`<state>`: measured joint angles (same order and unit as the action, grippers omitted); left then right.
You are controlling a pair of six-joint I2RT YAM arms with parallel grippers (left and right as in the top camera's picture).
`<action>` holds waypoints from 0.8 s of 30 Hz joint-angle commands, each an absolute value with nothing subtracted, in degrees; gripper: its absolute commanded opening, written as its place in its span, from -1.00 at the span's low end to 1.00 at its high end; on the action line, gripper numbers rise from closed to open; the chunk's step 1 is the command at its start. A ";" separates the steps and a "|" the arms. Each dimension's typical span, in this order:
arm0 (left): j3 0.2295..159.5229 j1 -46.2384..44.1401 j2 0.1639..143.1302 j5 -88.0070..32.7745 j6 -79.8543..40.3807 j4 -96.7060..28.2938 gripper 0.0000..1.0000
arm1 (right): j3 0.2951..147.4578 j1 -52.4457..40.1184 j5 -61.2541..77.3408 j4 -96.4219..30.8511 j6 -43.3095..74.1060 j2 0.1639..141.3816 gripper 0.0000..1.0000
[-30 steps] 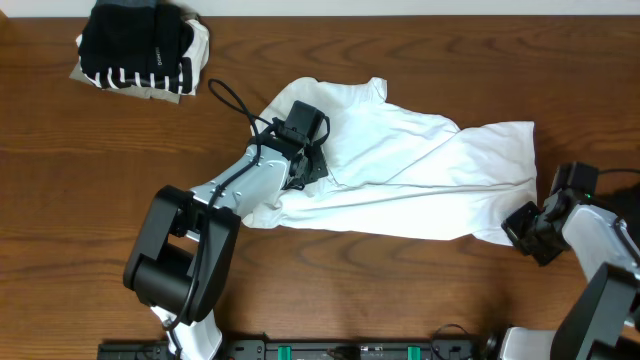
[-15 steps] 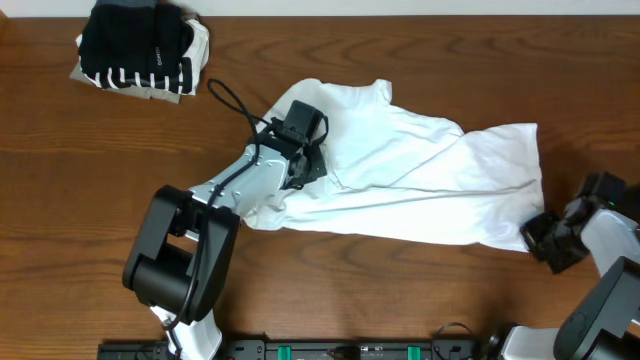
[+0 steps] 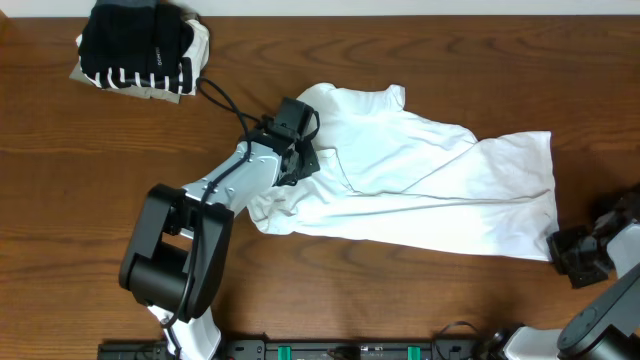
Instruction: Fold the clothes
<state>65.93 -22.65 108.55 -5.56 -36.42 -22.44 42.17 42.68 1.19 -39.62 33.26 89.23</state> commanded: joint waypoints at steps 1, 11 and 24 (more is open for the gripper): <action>66.08 -20.58 108.71 -3.44 -39.22 -22.41 -0.73 | 43.83 43.88 -2.59 -40.10 32.51 90.43 -0.97; 66.15 -16.29 106.89 -3.60 -40.64 -22.33 -0.66 | 45.98 43.86 1.17 -40.97 32.51 90.43 -0.97; 66.26 -17.65 85.84 -4.38 -38.09 -21.98 -0.27 | 60.36 43.79 16.45 -54.50 24.32 87.15 -0.98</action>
<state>65.93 -16.71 89.69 -4.27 -38.50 -22.02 56.71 43.38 8.84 -53.21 29.87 89.45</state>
